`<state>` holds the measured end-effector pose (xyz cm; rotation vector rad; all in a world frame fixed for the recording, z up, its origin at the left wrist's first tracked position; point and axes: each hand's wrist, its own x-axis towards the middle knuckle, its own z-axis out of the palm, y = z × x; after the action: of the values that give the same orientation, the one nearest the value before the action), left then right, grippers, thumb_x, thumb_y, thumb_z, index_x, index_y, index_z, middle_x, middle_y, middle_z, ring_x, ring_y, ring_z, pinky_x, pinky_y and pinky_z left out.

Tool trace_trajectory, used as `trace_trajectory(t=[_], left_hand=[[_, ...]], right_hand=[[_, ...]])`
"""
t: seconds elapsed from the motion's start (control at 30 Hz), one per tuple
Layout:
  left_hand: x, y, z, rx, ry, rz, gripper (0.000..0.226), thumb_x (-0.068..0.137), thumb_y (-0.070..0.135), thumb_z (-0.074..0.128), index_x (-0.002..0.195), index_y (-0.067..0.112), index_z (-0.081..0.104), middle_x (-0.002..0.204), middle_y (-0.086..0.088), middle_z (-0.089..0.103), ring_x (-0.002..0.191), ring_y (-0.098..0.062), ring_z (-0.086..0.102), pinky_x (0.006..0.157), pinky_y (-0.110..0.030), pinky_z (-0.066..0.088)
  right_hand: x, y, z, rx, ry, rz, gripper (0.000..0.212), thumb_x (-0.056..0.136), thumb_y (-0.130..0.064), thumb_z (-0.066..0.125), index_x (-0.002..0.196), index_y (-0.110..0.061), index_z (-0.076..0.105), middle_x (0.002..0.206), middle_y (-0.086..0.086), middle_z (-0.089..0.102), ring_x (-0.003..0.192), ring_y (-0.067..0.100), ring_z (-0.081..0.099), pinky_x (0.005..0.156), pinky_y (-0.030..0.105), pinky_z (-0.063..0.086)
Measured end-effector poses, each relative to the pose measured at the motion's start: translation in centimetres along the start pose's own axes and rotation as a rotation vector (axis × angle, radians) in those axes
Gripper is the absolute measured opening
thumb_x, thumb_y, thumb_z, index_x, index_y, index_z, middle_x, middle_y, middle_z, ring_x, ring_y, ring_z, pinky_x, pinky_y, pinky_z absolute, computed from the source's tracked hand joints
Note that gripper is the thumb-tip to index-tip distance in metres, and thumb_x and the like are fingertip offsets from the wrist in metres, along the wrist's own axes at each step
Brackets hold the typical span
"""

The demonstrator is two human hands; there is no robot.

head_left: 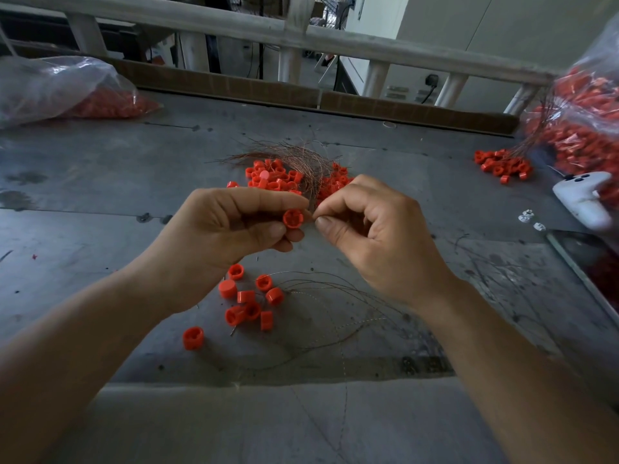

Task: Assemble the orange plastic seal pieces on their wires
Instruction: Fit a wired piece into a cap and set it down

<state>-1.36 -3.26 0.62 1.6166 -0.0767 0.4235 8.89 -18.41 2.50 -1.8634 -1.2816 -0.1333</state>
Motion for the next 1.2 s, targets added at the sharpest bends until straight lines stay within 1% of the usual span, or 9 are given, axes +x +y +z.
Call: trace_trajectory(t=[0.13, 0.27, 0.4, 0.47, 0.53, 0.6, 0.7, 0.97, 1.2], left_hand=[[-0.05, 0.05, 0.00, 0.002, 0.006, 0.005, 0.031, 0.065, 0.022, 0.063, 0.092, 0.034, 0.073, 0.089, 0.006, 0.073, 0.081, -0.008, 0.068, 0.070, -0.016, 0.052], [0.02, 0.14, -0.07, -0.027, 0.009, -0.002, 0.035, 0.069, 0.009, 0.060, 0.097, 0.027, 0.072, 0.089, 0.001, 0.073, 0.080, -0.010, 0.069, 0.069, -0.017, 0.052], [0.06, 0.28, -0.04, -0.081, 0.018, -0.014, 0.031, 0.069, 0.006, 0.060, 0.088, 0.026, 0.075, 0.087, 0.000, 0.073, 0.079, -0.011, 0.069, 0.068, -0.017, 0.053], [0.10, 0.40, -0.08, -0.116, 0.012, -0.022, 0.031, 0.066, 0.003, 0.067, 0.084, 0.026, 0.076, 0.086, 0.000, 0.073, 0.079, -0.011, 0.069, 0.068, -0.017, 0.053], [0.05, 0.51, -0.13, -0.151, 0.005, -0.021, 0.029, 0.061, 0.006, 0.076, 0.084, 0.025, 0.076, 0.085, 0.000, 0.073, 0.078, -0.011, 0.069, 0.068, -0.018, 0.053], [-0.02, 0.57, -0.14, -0.182, -0.008, -0.019, 0.025, 0.061, 0.017, 0.069, 0.084, 0.024, 0.076, 0.085, 0.000, 0.073, 0.078, -0.011, 0.069, 0.068, -0.018, 0.053], [-0.08, 0.56, -0.03, -0.207, -0.026, -0.025, 0.025, 0.061, 0.019, 0.069, 0.084, 0.023, 0.076, 0.085, -0.001, 0.073, 0.078, -0.011, 0.069, 0.068, -0.018, 0.054], [-0.10, 0.75, 0.18, -0.228, -0.012, -0.046, 0.025, 0.057, 0.014, 0.066, 0.079, 0.020, 0.076, 0.081, -0.001, 0.073, 0.073, -0.011, 0.069, 0.063, -0.018, 0.054], [-0.14, 0.63, 0.33, -0.299, -0.046, -0.064, 0.023, 0.061, 0.011, 0.064, 0.080, 0.016, 0.075, 0.086, -0.005, 0.073, 0.073, -0.011, 0.069, 0.063, -0.018, 0.054]], right_hand=[[-0.01, -0.05, 0.02, 0.014, -0.014, 0.004, 0.005, 0.080, -0.007, 0.064, 0.077, -0.011, 0.066, 0.071, -0.013, 0.049, 0.065, 0.004, 0.046, 0.060, 0.010, 0.038], [-0.02, -0.07, -0.10, 0.064, -0.031, 0.022, 0.011, 0.081, -0.007, 0.064, 0.077, -0.016, 0.064, 0.072, -0.008, 0.053, 0.068, 0.005, 0.048, 0.061, 0.010, 0.039], [0.01, -0.16, -0.20, 0.119, -0.050, 0.044, 0.016, 0.080, -0.010, 0.060, 0.077, -0.026, 0.060, 0.074, -0.012, 0.053, 0.071, 0.001, 0.050, 0.064, 0.009, 0.039], [0.04, -0.16, -0.24, 0.181, -0.044, 0.073, 0.018, 0.080, -0.010, 0.059, 0.077, -0.028, 0.060, 0.072, -0.011, 0.054, 0.069, 0.000, 0.051, 0.062, 0.009, 0.039], [0.03, -0.23, -0.29, 0.272, -0.047, 0.106, 0.019, 0.080, -0.008, 0.061, 0.078, -0.027, 0.059, 0.071, -0.010, 0.055, 0.065, 0.001, 0.051, 0.059, 0.012, 0.041], [0.03, -0.26, -0.39, 0.336, -0.040, 0.138, 0.022, 0.080, -0.005, 0.064, 0.080, -0.024, 0.054, 0.069, -0.008, 0.053, 0.064, 0.005, 0.050, 0.059, 0.018, 0.044], [0.06, -0.25, -0.50, 0.388, -0.029, 0.173, 0.026, 0.079, 0.000, 0.066, 0.080, -0.021, 0.051, 0.066, -0.008, 0.052, 0.063, 0.007, 0.049, 0.059, 0.023, 0.045], [0.13, -0.46, -0.58, 0.439, -0.039, 0.195, 0.027, 0.077, 0.002, 0.067, 0.078, -0.018, 0.049, 0.065, -0.007, 0.053, 0.061, 0.005, 0.051, 0.059, 0.018, 0.047], [0.21, -0.47, -0.56, 0.510, -0.079, 0.258, 0.028, 0.072, -0.001, 0.071, 0.077, -0.017, 0.049, 0.064, -0.004, 0.054, 0.058, 0.004, 0.051, 0.056, 0.015, 0.046]])
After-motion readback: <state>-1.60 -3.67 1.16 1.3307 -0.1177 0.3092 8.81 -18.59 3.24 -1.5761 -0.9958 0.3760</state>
